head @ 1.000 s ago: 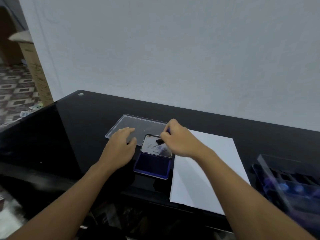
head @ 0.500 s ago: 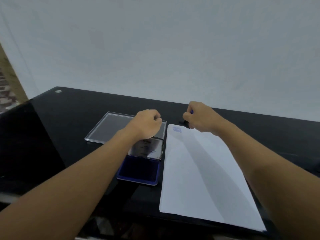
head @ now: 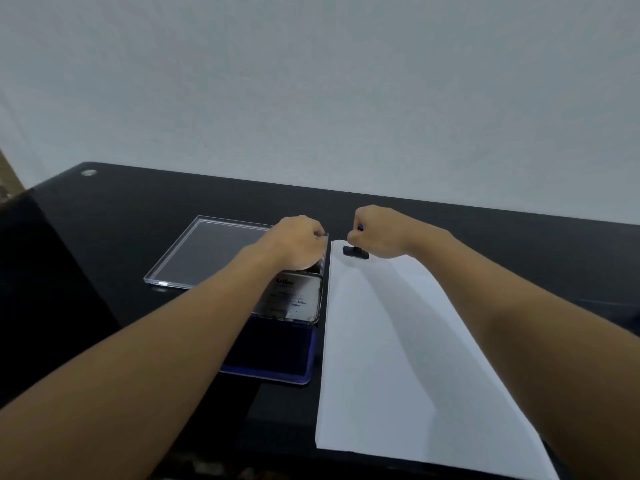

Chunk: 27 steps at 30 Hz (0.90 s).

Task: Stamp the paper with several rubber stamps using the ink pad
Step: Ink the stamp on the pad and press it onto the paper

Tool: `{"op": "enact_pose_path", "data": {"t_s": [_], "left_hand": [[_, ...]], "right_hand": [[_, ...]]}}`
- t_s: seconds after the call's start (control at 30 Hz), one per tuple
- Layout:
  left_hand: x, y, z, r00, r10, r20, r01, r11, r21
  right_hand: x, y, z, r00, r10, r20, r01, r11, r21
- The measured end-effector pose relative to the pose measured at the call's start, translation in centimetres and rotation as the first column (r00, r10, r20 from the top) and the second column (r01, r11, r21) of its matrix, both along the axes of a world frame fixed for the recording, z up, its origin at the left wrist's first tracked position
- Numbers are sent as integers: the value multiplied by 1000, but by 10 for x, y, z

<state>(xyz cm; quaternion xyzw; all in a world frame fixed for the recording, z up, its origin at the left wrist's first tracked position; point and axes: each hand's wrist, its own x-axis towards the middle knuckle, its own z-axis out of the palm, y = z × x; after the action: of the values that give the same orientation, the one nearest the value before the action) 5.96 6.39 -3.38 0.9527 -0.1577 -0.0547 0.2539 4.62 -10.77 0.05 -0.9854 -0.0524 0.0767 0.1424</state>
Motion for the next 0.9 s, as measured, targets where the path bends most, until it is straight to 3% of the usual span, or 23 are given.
{"op": "enact_pose_path", "data": {"t_s": [0.9], "left_hand": [[16,-5,-15,998,-31,55,25,994,104]], "right_hand": [[6,7,-21,1000,-16,-10,16,1000,-19]]}}
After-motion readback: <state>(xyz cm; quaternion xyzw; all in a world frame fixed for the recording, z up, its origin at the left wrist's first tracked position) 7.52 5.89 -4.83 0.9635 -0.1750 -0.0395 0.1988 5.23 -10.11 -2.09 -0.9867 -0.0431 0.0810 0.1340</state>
